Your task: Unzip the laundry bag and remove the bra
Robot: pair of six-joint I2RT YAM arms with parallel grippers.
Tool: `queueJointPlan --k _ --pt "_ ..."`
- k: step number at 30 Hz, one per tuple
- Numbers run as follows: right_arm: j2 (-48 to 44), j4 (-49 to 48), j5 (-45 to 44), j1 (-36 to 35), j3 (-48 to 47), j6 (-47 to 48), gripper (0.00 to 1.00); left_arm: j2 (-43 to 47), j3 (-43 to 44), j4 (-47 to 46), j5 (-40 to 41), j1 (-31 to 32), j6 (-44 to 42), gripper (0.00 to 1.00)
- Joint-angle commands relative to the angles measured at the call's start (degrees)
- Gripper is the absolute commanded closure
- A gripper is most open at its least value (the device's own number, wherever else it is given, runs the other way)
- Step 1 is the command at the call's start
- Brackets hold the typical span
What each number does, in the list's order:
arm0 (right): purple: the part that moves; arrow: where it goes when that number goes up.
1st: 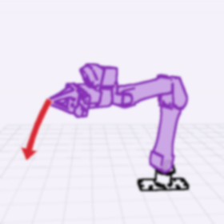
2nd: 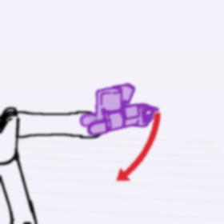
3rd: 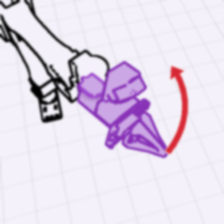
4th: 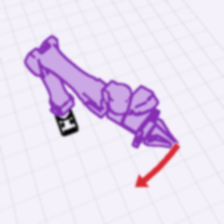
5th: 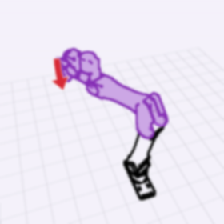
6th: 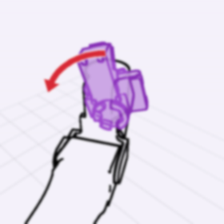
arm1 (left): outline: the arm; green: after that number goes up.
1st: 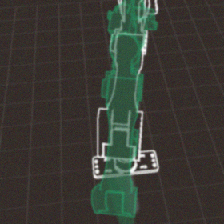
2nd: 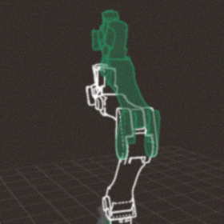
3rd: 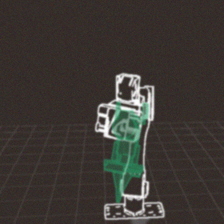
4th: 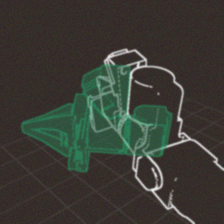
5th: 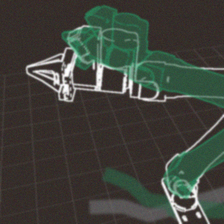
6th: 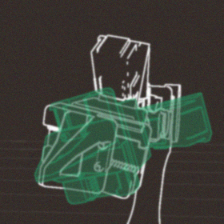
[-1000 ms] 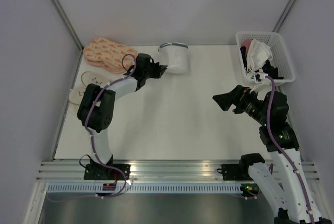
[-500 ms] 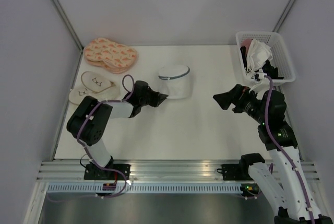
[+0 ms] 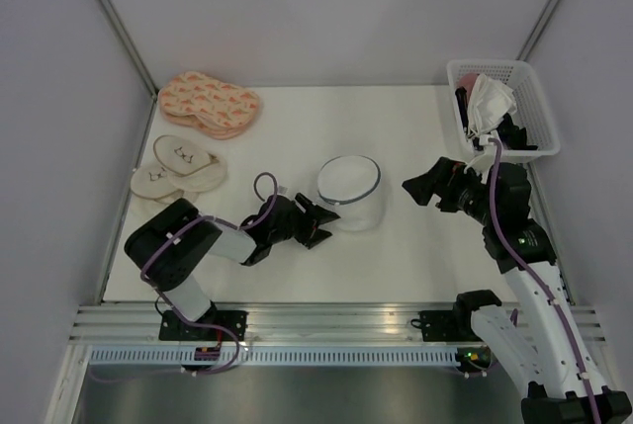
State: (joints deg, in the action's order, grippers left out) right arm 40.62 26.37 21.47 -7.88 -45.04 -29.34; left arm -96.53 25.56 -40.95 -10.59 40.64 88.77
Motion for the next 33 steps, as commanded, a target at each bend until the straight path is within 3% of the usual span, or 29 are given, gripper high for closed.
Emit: queueJointPlan --k 1,6,12,14,18,21,27,33 --pt "1.12 2.01 -2.31 0.06 -1.9 2.18 0.02 8.08 -1.65 -3.99 2.23 2.68 -2.9 0.29" --pt "2.71 2.28 -1.97 0.06 -1.81 1.66 0.02 20.92 -1.47 8.32 7.15 7.86 -9.21 0.25" --pt "1.83 1.58 -2.14 0.06 -0.23 1.13 0.02 35.51 -6.74 17.47 11.36 8.75 -10.64 0.23" --pt "1.83 1.49 -2.14 -0.03 0.21 0.78 0.02 40.34 -7.98 23.51 15.49 8.75 -8.02 0.17" --pt "1.66 0.26 -1.52 -0.12 1.0 0.17 0.02 43.62 -10.36 23.11 24.1 8.58 -6.07 0.08" --pt "1.48 0.17 -1.0 -0.29 1.09 0.25 0.02 40.48 -7.55 22.58 25.97 8.05 -7.03 0.0" --pt "0.78 1.4 -1.0 -0.38 1.44 1.13 0.02 27.75 -2.89 10.57 19.22 3.66 -6.77 0.0" --pt "-0.8 2.46 -1.0 -0.56 2.32 1.92 0.02 19.28 2.82 5.79 13.14 -0.48 -3.78 0.0"
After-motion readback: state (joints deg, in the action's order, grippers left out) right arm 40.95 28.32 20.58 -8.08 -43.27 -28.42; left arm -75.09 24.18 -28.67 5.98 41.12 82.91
